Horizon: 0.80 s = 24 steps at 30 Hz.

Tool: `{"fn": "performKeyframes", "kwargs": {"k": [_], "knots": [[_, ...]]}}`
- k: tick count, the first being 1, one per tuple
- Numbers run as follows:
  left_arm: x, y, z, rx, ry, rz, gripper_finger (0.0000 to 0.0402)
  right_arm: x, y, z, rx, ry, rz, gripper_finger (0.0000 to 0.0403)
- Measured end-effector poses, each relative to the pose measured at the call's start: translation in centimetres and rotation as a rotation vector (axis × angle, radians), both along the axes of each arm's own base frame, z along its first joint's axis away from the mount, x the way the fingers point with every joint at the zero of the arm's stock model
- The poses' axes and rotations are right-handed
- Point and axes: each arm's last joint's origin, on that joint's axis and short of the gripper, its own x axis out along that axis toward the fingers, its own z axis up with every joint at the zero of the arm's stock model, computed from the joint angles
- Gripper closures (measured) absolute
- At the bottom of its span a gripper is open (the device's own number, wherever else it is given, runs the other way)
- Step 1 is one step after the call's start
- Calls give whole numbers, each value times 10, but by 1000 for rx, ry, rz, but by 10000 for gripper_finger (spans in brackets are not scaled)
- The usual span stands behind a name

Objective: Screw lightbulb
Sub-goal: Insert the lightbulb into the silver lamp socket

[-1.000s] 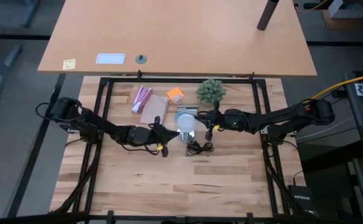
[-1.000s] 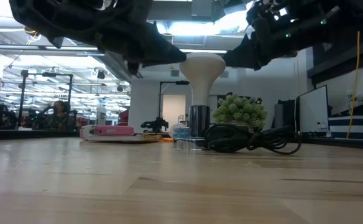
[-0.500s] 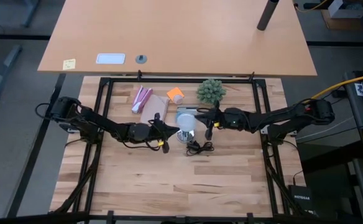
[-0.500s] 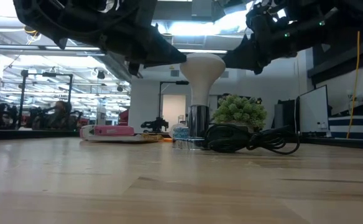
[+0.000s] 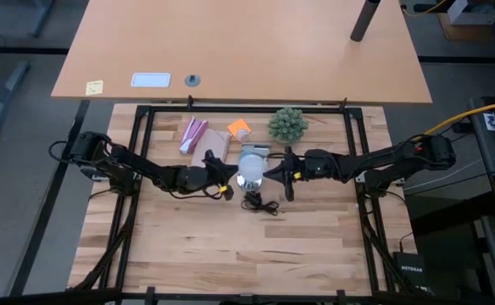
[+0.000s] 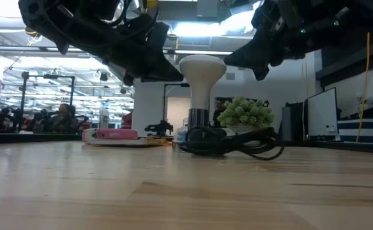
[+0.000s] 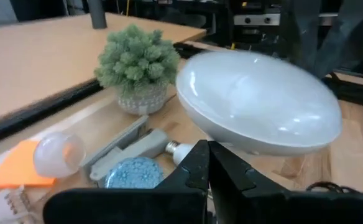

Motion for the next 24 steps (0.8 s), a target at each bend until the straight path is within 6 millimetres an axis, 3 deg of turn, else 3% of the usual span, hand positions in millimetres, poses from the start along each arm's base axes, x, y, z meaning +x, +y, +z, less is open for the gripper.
{"fn": "performKeyframes", "kwargs": {"k": [14,24], "knots": [[-5,5,1,-6,46,46,401,-2,-1,2,-11,-12,-31,387],[-24,-8,31,-11,28,7,401,-13,-5,26,-146,-104,-142,387]]}}
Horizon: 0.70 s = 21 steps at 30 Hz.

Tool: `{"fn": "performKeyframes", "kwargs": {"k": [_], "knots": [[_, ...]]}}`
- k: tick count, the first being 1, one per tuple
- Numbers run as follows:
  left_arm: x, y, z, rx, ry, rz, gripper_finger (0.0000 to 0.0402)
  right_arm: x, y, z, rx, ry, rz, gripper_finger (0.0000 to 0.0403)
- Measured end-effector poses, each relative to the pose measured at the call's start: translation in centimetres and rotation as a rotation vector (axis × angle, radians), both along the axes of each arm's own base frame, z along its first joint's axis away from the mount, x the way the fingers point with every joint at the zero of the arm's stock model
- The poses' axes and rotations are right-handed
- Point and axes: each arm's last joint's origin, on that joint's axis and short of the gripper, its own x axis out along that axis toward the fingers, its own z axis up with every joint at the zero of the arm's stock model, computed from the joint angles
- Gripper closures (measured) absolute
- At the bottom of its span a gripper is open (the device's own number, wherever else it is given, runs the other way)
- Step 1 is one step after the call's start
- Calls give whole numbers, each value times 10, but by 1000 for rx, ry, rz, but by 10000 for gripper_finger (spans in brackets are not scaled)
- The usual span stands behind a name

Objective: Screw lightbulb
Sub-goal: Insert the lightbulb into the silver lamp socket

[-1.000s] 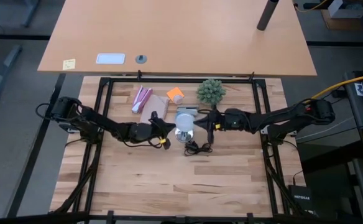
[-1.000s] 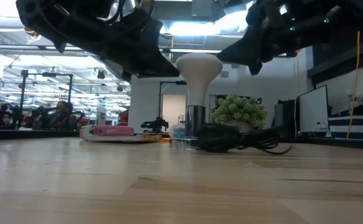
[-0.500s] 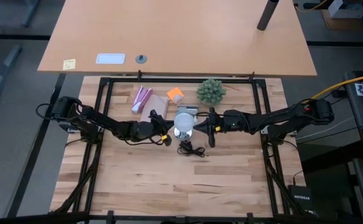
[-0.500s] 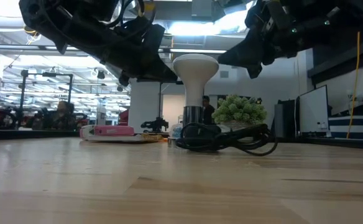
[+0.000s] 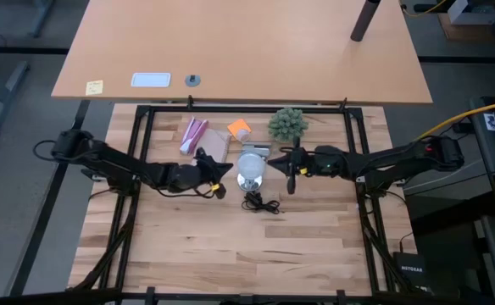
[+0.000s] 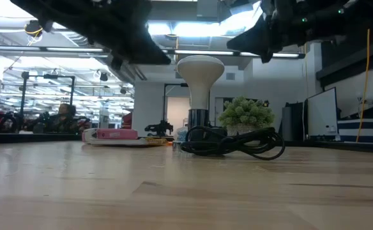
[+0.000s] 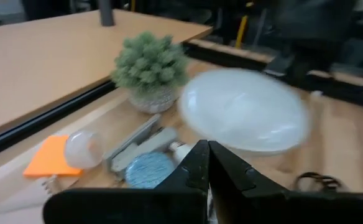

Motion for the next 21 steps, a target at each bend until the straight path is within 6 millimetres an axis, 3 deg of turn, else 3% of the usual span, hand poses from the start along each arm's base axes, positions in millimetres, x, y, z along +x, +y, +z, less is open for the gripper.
{"fn": "performKeyframes", "kwargs": {"k": [8,13,21], "knots": [[-2,-22,3,-31,-17,-146,401,2,-2,-5,-89,41,-36,387],[1,-24,6,-38,-87,-154,401,5,-6,-11,-112,72,-72,387],[11,-24,-7,-24,-70,-176,401,6,-21,-17,-97,96,-93,387]]}}
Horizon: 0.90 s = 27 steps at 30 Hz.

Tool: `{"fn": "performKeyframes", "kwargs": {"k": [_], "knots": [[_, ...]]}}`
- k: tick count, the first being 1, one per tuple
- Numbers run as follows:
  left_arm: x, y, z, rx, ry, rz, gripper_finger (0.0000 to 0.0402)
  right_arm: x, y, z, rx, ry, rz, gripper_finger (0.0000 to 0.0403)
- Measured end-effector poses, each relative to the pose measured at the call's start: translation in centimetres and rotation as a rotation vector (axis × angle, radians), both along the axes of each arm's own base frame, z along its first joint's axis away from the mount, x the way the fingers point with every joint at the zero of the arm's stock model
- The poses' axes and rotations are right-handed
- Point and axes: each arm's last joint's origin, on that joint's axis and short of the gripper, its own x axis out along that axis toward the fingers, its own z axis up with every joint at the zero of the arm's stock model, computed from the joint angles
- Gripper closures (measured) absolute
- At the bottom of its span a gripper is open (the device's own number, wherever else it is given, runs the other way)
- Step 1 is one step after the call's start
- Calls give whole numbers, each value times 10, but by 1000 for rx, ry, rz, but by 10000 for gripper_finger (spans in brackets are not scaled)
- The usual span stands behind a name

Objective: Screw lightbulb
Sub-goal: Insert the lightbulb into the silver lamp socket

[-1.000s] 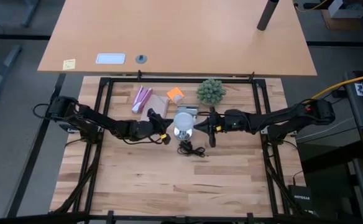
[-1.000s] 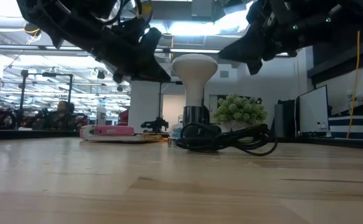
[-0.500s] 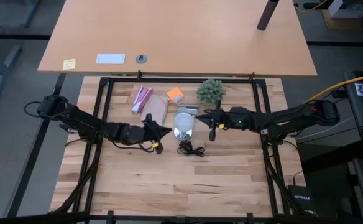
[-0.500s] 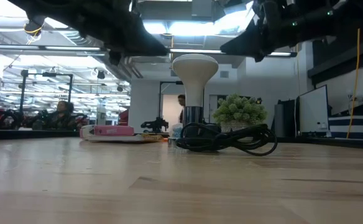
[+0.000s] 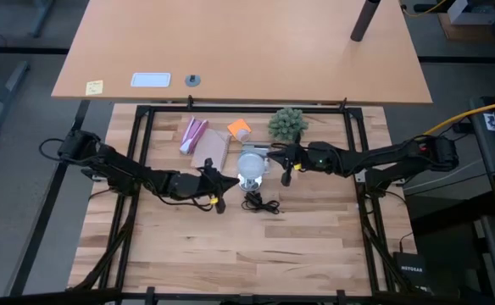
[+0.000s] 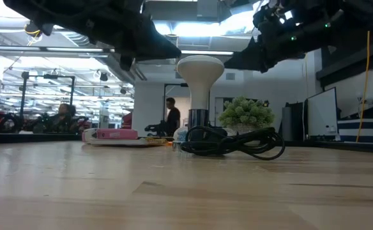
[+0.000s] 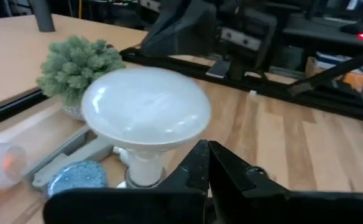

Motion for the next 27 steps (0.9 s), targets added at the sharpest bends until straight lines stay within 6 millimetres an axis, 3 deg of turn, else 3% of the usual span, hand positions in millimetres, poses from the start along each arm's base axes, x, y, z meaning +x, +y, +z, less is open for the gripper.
{"fn": "performKeyframes", "kwargs": {"k": [16,27], "knots": [[2,16,-1,10,13,57,401,1,5,-7,159,31,96,387],[3,28,-1,26,21,106,401,9,6,-25,268,83,145,387]]}}
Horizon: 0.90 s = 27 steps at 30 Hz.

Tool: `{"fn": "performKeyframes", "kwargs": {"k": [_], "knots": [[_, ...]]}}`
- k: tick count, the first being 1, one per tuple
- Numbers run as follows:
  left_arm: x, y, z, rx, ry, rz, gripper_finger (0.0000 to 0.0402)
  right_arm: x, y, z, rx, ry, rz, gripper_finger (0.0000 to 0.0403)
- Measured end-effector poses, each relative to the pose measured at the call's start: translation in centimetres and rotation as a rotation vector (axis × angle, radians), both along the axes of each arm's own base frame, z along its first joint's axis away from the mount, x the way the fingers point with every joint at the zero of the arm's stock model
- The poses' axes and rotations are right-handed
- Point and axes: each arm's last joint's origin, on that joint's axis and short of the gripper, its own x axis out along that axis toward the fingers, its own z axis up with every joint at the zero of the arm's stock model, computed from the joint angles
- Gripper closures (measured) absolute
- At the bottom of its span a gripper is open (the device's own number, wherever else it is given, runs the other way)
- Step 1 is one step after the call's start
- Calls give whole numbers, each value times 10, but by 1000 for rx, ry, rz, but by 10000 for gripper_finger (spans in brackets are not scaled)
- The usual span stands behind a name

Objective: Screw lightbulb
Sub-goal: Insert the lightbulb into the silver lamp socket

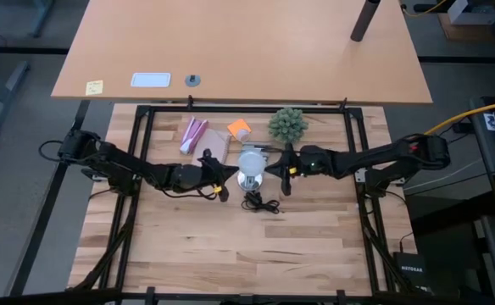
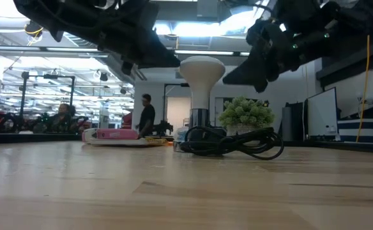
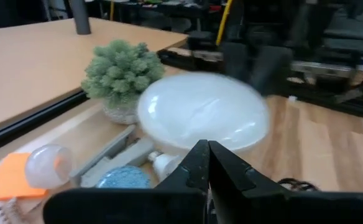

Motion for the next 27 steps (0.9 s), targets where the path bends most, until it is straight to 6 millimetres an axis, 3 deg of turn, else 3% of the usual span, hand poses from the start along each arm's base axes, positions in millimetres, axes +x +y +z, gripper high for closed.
{"fn": "performKeyframes", "kwargs": {"k": [15,21,27], "knots": [[1,19,-2,5,18,64,401,10,7,-8,103,-48,90,387],[-7,7,15,71,-15,37,401,2,9,-2,107,6,92,387],[-15,-7,30,64,-69,-7,401,-17,7,19,22,13,-2,387]]}}
